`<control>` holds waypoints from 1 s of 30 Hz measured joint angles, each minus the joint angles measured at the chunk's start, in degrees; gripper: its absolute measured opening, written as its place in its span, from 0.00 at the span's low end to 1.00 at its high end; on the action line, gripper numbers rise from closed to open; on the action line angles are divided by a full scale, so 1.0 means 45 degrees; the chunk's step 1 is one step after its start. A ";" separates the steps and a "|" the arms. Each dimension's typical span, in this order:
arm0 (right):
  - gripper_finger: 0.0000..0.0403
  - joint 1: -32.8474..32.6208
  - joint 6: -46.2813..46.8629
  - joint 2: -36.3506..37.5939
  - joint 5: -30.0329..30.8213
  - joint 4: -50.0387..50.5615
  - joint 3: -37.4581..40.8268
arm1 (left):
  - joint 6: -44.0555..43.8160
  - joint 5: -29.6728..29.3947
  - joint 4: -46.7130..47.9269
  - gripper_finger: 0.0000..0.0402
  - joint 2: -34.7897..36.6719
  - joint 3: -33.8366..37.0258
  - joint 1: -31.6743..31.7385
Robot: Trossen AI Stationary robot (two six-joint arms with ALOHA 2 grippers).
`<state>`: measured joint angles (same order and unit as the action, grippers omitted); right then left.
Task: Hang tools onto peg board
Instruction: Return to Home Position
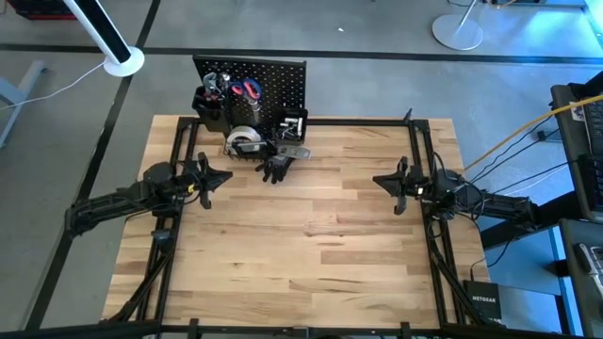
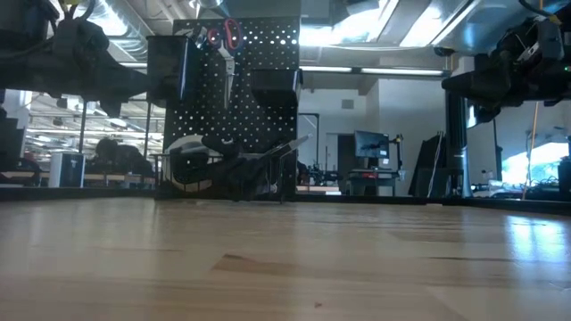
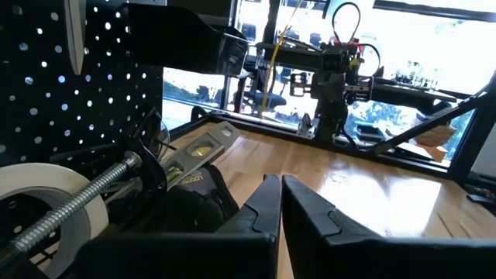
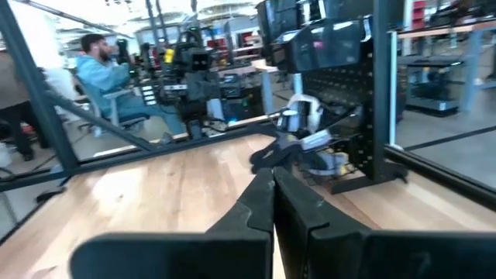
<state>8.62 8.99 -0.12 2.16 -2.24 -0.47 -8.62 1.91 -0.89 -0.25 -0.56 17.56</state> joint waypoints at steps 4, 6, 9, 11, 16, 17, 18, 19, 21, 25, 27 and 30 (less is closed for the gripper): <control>0.01 0.0000 -0.0057 0.0000 0.0630 0.0020 0.0004 | -0.0001 0.0000 0.0005 0.00 0.0000 0.0000 0.0000; 0.01 0.0000 -0.0048 0.0000 0.0850 0.0000 0.0009 | -0.0001 -0.0002 0.0010 0.01 0.0000 0.0000 0.0000; 0.01 0.0000 -0.0049 0.0000 0.0869 0.0005 0.0009 | 0.0004 0.0000 0.0015 0.02 0.0000 0.0000 0.0000; 0.01 0.0000 -0.0057 0.0000 0.0857 0.0015 0.0009 | -0.0001 0.0000 0.0015 0.01 0.0000 0.0000 0.0000; 0.01 0.0000 -0.0069 0.0000 0.0095 0.0163 0.0014 | 0.0004 -0.0005 0.0024 0.00 0.0000 0.0000 0.0000; 0.01 0.0000 -0.0081 0.0000 -0.0086 0.0184 0.0014 | 0.0004 0.0000 0.0022 0.00 0.0000 -0.0002 0.0000; 0.01 0.0000 -0.0085 0.0000 -0.0217 0.0202 0.0014 | 0.0004 -0.0005 0.0024 0.00 0.0000 0.0000 0.0000; 0.01 0.0000 -0.0081 0.0000 -0.0376 0.0225 0.0014 | 0.0000 0.0000 0.0024 0.01 0.0000 0.0000 0.0000; 0.01 0.0000 0.0031 0.0000 -0.0521 0.0286 0.0009 | 0.0004 0.0000 0.0024 0.01 0.0000 -0.0001 0.0000; 0.01 0.0000 0.0249 0.0000 -0.0535 0.0293 0.0009 | 0.0004 0.0000 0.0029 0.01 0.0000 0.0000 0.0000; 0.01 0.0000 0.0250 0.0000 -0.0540 0.0297 0.0009 | 0.0004 0.0000 0.0026 0.01 0.0000 -0.0002 0.0000; 0.01 0.0000 0.0258 0.0000 -0.0548 0.0306 0.0009 | 0.0004 0.0000 0.0029 0.00 0.0000 -0.0002 0.0000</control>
<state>8.62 10.15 -0.12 -0.31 -0.86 -0.43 -8.60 1.91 -0.75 -0.25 -0.57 17.56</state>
